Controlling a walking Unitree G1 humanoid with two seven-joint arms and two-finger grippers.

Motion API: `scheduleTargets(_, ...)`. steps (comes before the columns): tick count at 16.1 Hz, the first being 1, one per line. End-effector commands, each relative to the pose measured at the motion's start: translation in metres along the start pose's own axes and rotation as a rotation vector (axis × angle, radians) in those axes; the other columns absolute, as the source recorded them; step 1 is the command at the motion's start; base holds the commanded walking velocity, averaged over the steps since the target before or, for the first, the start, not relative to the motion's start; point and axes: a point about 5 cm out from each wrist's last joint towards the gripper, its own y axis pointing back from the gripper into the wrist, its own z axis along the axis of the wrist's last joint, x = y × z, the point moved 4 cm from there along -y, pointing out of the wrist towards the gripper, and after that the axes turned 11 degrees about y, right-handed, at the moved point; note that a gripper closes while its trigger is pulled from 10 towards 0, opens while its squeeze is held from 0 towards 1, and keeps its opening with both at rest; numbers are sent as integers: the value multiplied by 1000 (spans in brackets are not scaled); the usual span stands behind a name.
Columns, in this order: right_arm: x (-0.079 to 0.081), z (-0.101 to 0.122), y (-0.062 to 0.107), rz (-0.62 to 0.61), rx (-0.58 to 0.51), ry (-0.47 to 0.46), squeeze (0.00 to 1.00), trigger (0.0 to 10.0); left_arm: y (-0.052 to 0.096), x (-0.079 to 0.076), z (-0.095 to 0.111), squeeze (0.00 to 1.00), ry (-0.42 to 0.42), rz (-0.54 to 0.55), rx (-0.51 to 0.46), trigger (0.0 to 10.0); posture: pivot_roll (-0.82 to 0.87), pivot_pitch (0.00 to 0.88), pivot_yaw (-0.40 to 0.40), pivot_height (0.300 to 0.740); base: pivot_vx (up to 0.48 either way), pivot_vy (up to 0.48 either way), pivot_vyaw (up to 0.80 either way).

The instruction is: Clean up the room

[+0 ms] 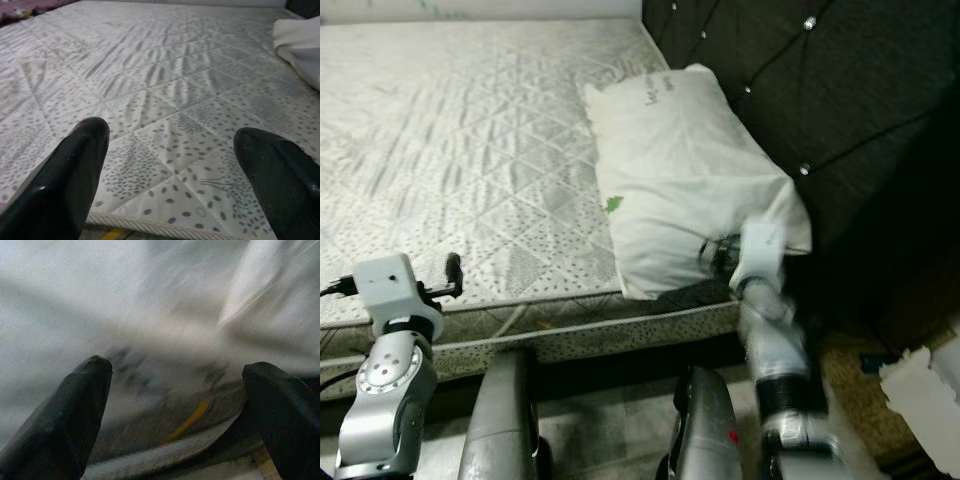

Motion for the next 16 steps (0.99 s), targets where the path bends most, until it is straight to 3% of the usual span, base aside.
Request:
scheduleTargets(1, 8, 16, 11, 68, -62, 20, 1000, 10000, -1, -2, -2, 0, -9, -9, 9, 10000, 24, 0, -27, 537, 0, 0, 0)
scheduleTargets(2, 16, 22, 19, 117, -98, 24, 1000, 10000, -1, -3, -1, 0, -9, -13, 8, 10000, 14, 0, -23, 537, 0, 0, 0)
scheduleTargets(3, 28, 43, 27, 183, -199, 21, 1000, 10000, -2, -5, 3, 0, -6, -23, -15, 10000, 9, 0, -19, 537, 0, 0, 0)
scheduleTargets(7, 49, 114, 42, 228, -509, -28, 1000, 10000, -2, -14, 12, 0, 5, -46, -61, 10000, 7, 0, -18, 537, 0, 0, 0)
scheduleTargets(10, 50, 121, 44, 202, -519, -103, 1000, 10000, 0, -16, 10, 0, 11, -49, -58, 10000, 4, 0, -13, 537, 0, 0, 0)
scheduleTargets(11, 50, 112, 44, 177, -483, -199, 1000, 10000, 0, -24, 12, 0, 36, -83, -79, 10000, -6, 0, -9, 537, 0, 0, 0)
scheduleTargets(13, 55, 101, 42, 192, -449, -235, 1000, 10000, -1, -29, 12, 0, 46, -101, -85, 10000, -11, 0, -8, 537, 0, 0, 0)
scheduleTargets(14, 62, 95, 40, 219, -427, -251, 400, 10000, -3, -33, 12, 0, 51, -113, -86, 10000, -15, 0, -6, 537, 0, 0, 0)
scheduleTargets(15, 67, 94, 40, 238, -416, -276, 0, 10000, -3, -35, 13, 0, 52, -122, -88, 10000, -15, 0, -6, 537, 0, 0, 0)
scheduleTargets(16, 69, 97, 39, 251, -422, -275, 0, 10000, -3, -36, 13, 0, 52, -125, -89, 10000, -15, 0, -6, 537, 0, 0, 0)
